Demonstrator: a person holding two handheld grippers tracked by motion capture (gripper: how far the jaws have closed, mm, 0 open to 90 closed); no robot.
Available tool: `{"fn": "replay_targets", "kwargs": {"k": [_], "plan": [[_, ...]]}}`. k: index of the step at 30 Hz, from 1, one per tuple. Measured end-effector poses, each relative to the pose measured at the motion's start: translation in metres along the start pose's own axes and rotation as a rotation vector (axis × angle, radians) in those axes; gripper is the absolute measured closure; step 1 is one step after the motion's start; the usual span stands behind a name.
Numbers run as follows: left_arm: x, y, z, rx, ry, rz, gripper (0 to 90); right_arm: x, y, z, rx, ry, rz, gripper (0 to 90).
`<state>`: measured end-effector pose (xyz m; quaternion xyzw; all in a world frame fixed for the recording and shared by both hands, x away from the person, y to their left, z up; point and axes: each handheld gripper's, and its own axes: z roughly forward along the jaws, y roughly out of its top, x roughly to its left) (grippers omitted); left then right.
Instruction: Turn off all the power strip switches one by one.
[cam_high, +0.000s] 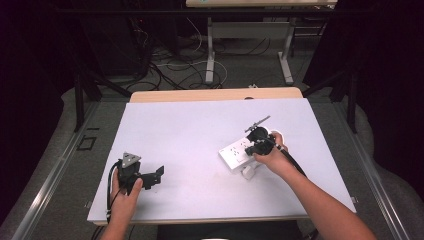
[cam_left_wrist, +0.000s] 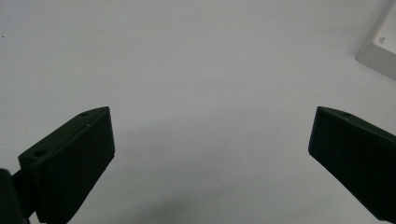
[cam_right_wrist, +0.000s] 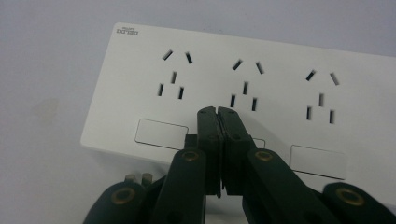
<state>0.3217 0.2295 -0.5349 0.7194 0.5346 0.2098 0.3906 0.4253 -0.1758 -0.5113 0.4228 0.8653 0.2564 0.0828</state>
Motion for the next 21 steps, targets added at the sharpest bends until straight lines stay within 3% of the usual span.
{"fn": "replay_targets", "kwargs": {"k": [1, 3, 9, 10, 14, 16, 19, 21], "plan": [[0.0000, 0.0000, 0.0000, 0.000, 0.000, 0.000, 0.4, 0.0000, -0.0009, 0.0022, -0.030, 0.005, 0.001, 88.6], [0.0000, 0.0000, 0.0001, 0.000, 0.000, -0.001, 0.4, 0.0010, -0.0001, 0.0003, 0.002, -0.003, 0.002, 88.6], [0.0000, 0.0001, -0.0002, 0.000, 0.000, 0.001, 0.4, 0.0017, -0.0005, 0.0015, -0.008, -0.011, 0.016, 88.9], [0.0000, 0.0001, -0.0002, 0.000, 0.001, 0.001, 0.4, -0.0001, -0.0003, 0.0010, -0.001, -0.011, -0.010, 88.9], [0.0000, 0.0001, -0.0003, 0.001, 0.000, 0.003, 0.5, 0.0009, -0.0006, 0.0010, -0.002, -0.013, -0.015, 88.9], [-0.0001, 0.0002, -0.0004, 0.003, 0.000, 0.003, 0.4, 0.0013, -0.0016, 0.0031, -0.035, -0.009, -0.006, 88.9], [0.0001, 0.0002, -0.0004, 0.001, 0.000, 0.004, 0.4, 0.0006, -0.0004, 0.0003, 0.008, -0.016, -0.017, 89.1], [0.0000, 0.0002, -0.0004, 0.001, -0.001, 0.003, 0.4, 0.0009, -0.0014, 0.0027, -0.027, -0.011, -0.013, 89.2]]}}
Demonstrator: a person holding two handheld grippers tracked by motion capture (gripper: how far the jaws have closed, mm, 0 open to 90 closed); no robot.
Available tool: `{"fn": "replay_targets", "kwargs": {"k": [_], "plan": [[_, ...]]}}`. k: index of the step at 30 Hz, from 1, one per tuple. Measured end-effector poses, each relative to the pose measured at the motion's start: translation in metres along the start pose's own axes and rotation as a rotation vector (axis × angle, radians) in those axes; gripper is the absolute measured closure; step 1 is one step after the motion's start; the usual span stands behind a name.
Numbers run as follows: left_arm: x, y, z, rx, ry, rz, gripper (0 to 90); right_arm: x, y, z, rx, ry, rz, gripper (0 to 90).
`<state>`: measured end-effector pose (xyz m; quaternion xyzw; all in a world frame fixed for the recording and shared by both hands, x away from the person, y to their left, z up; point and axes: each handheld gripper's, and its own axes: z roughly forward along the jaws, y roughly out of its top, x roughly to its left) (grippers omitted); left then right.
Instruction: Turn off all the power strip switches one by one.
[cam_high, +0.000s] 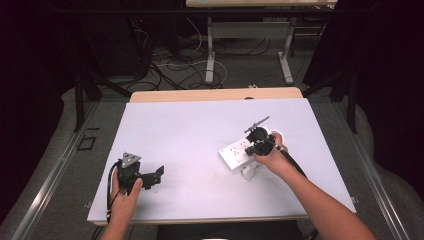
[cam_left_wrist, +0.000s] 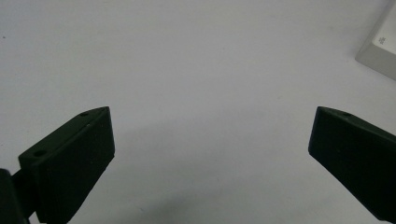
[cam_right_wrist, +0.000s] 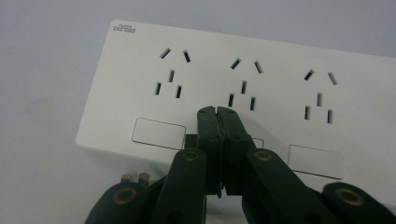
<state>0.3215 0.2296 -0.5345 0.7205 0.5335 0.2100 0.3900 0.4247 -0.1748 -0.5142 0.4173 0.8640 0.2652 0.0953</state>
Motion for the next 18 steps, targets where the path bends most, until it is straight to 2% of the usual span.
{"fn": "replay_targets", "kwargs": {"k": [1, 2, 3, 6, 9, 11, 12, 14, 18], "plan": [[-0.0001, 0.0000, 0.0000, 0.000, 0.000, 0.000, 0.4, 0.0017, 0.0008, -0.0017, 0.030, -0.019, 0.020, 89.1], [-0.0001, 0.0000, -0.0002, 0.002, 0.001, 0.000, 0.5, 0.0017, 0.0008, -0.0016, 0.030, -0.019, 0.020, 89.2], [-0.0001, 0.0000, -0.0001, 0.002, 0.001, 0.000, 0.4, 0.0002, 0.0003, -0.0007, 0.011, -0.007, -0.001, 89.2], [-0.0002, -0.0001, 0.0000, 0.003, 0.001, -0.001, 0.4, -0.0006, 0.0001, -0.0006, 0.009, 0.003, 0.007, 89.4], [-0.0001, 0.0000, -0.0003, 0.006, 0.001, 0.004, 0.5, 0.0000, -0.0002, 0.0003, 0.035, 0.009, 0.010, 90.0], [-0.0001, 0.0000, -0.0005, 0.004, 0.001, 0.004, 0.4, 0.0010, -0.0002, 0.0017, 0.026, -0.009, 0.007, 90.0], [0.0000, 0.0000, -0.0002, -0.002, 0.002, 0.002, 0.5, 0.0013, 0.0002, 0.0007, 0.039, -0.009, 0.012, 90.0], [0.0000, -0.0002, -0.0001, -0.001, 0.002, -0.001, 0.4, 0.0004, -0.0007, 0.0006, 0.027, 0.008, 0.009, 90.0], [0.0000, -0.0001, 0.0002, -0.001, 0.002, -0.001, 0.4, 0.0002, -0.0008, 0.0011, 0.019, 0.010, 0.003, 90.0]]}}
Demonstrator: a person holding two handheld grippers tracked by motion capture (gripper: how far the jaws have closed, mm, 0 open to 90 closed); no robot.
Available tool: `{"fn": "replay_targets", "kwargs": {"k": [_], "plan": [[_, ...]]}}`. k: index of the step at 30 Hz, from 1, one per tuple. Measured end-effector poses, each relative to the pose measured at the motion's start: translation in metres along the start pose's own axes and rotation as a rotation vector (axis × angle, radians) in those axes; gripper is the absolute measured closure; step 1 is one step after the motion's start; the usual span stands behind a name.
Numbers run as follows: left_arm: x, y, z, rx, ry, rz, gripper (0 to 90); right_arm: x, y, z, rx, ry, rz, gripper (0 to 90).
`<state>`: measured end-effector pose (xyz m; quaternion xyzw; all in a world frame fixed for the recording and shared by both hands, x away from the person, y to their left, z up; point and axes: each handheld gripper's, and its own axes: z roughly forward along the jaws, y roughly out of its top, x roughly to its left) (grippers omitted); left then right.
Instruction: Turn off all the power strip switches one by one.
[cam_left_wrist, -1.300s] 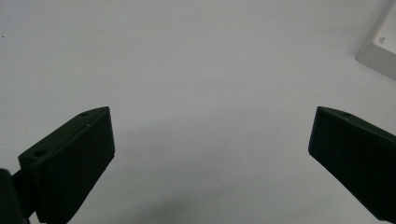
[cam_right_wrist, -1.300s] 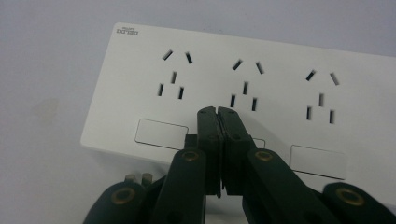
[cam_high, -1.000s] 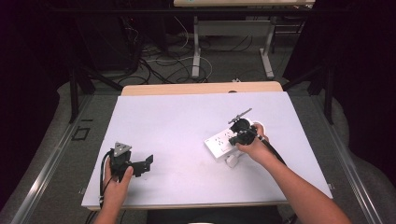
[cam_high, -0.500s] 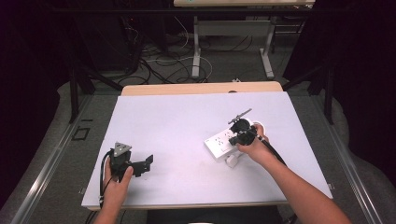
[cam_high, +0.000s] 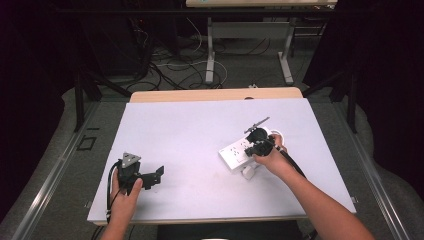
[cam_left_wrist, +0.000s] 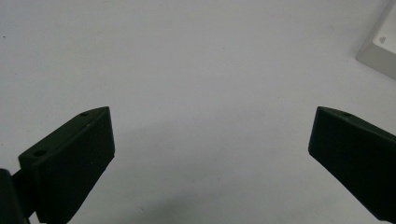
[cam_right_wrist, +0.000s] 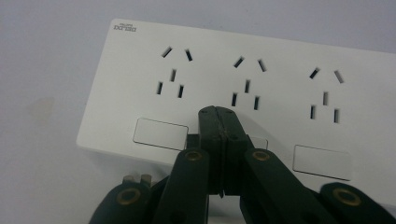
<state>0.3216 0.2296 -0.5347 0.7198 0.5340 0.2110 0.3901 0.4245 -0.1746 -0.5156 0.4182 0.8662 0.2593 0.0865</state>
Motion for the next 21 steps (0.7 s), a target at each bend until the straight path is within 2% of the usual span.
{"fn": "replay_targets", "kwargs": {"k": [1, 7, 9, 13, 14, 16, 18, 19, 21], "plan": [[0.0000, 0.0001, 0.0000, 0.000, 0.000, 0.001, 0.5, 0.0003, 0.0002, -0.0003, 0.005, -0.012, -0.003, 90.0], [0.0000, 0.0001, -0.0004, 0.003, 0.000, 0.000, 0.4, 0.0032, -0.0002, 0.0004, -0.006, -0.017, 0.013, 90.0], [0.0000, 0.0000, 0.0000, 0.001, 0.000, -0.003, 0.4, 0.0029, 0.0011, -0.0010, 0.019, -0.026, 0.002, 90.0], [0.0001, 0.0001, 0.0000, -0.001, 0.000, 0.000, 0.4, 0.0033, 0.0009, -0.0008, 0.013, -0.018, 0.006, 90.0], [0.0001, 0.0001, -0.0001, 0.000, 0.000, 0.000, 0.4, 0.0032, 0.0001, 0.0007, -0.015, -0.011, 0.002, 90.0], [0.0001, 0.0000, 0.0000, 0.000, 0.000, -0.002, 0.4, 0.0042, 0.0007, 0.0006, -0.023, -0.006, 0.001, 90.0], [0.0002, 0.0000, 0.0002, -0.001, 0.000, -0.002, 0.5, 0.0070, 0.0022, -0.0021, 0.006, -0.016, 0.021, 90.0], [0.0002, 0.0000, 0.0001, -0.001, 0.000, -0.001, 0.4, 0.0060, 0.0024, -0.0027, -0.002, -0.005, -0.003, 90.0], [0.0001, 0.0000, 0.0002, -0.001, 0.000, -0.001, 0.4, 0.0077, 0.0034, -0.0037, -0.004, -0.001, -0.003, 89.8]]}}
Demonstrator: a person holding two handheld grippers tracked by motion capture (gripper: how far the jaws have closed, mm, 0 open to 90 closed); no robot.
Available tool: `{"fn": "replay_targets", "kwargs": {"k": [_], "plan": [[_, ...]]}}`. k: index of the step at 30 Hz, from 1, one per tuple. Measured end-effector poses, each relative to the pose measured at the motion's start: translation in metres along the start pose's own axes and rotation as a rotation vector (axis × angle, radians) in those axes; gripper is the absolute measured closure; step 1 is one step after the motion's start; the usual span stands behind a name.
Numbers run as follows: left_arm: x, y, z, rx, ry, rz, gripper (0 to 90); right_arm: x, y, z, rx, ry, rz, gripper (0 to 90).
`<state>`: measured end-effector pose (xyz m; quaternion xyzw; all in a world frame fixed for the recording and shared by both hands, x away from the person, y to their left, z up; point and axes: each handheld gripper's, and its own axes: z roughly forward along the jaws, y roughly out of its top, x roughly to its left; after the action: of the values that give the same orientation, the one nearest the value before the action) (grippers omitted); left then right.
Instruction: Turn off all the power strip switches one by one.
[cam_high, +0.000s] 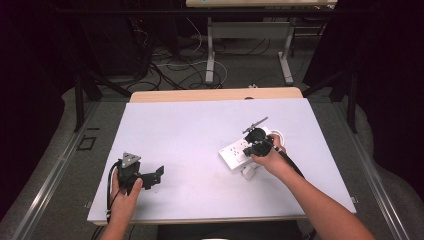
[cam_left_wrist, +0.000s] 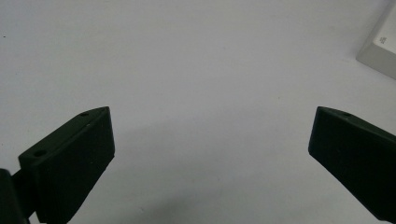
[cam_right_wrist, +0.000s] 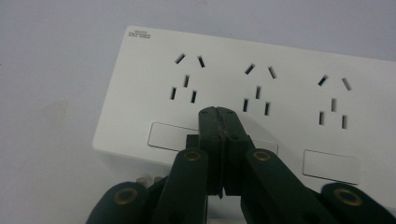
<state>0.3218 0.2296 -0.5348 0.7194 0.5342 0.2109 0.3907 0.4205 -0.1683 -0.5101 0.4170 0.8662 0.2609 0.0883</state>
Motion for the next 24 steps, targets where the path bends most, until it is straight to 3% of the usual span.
{"fn": "replay_targets", "kwargs": {"k": [6, 8, 9, 11, 12, 13, 14, 15, 18, 19, 20, 22, 23, 24], "plan": [[0.000, 0.000, 0.000, 0.001, -0.001, -0.003, 0.4, 0.007, 0.001, -0.001, -0.016, 0.016, -0.014, 89.2], [0.000, 0.000, 0.000, 0.000, 0.000, -0.001, 0.4, 0.009, 0.003, -0.002, 0.007, 0.020, -0.032, 89.2], [0.000, 0.000, 0.000, 0.000, 0.000, -0.002, 0.5, 0.010, 0.002, 0.001, -0.030, 0.028, -0.031, 89.1], [0.000, 0.000, 0.000, 0.003, 0.000, -0.005, 0.5, 0.012, 0.003, 0.000, -0.002, 0.029, -0.049, 89.0], [0.000, 0.000, 0.000, 0.003, -0.002, -0.005, 0.5, 0.014, 0.002, 0.003, -0.049, 0.033, -0.040, 88.9], [0.000, 0.000, 0.000, 0.001, -0.002, -0.003, 0.4, 0.015, 0.006, -0.005, 0.077, 0.021, -0.060, 88.9], [0.000, 0.000, 0.000, 0.001, 0.001, -0.002, 0.5, 0.017, 0.003, 0.001, 0.000, 0.035, -0.053, 88.9], [0.000, 0.000, 0.000, 0.002, 0.002, -0.001, 0.4, 0.017, 0.003, 0.002, -0.009, 0.030, -0.062, 88.9], [0.001, 0.000, -0.001, 0.006, 0.002, -0.005, 0.5, 0.020, 0.005, 0.001, 0.023, 0.035, -0.072, 88.7], [0.001, 0.000, -0.001, 0.004, 0.003, -0.002, 0.5, 0.021, 0.004, 0.004, -0.016, 0.049, -0.076, 88.7], [0.001, 0.000, -0.001, 0.004, 0.003, -0.006, 0.5, 0.021, 0.005, 0.002, 0.024, 0.041, -0.083, 88.7], [0.000, 0.000, -0.001, 0.004, 0.002, -0.006, 0.5, 0.023, 0.004, 0.006, -0.019, 0.050, -0.074, 88.4], [0.001, 0.000, -0.001, 0.005, 0.002, -0.005, 0.5, 0.023, 0.005, 0.003, 0.026, 0.043, -0.085, 88.4], [0.001, 0.000, -0.001, 0.005, 0.002, -0.005, 0.5, 0.024, 0.005, 0.003, 0.024, 0.052, -0.086, 88.3]]}}
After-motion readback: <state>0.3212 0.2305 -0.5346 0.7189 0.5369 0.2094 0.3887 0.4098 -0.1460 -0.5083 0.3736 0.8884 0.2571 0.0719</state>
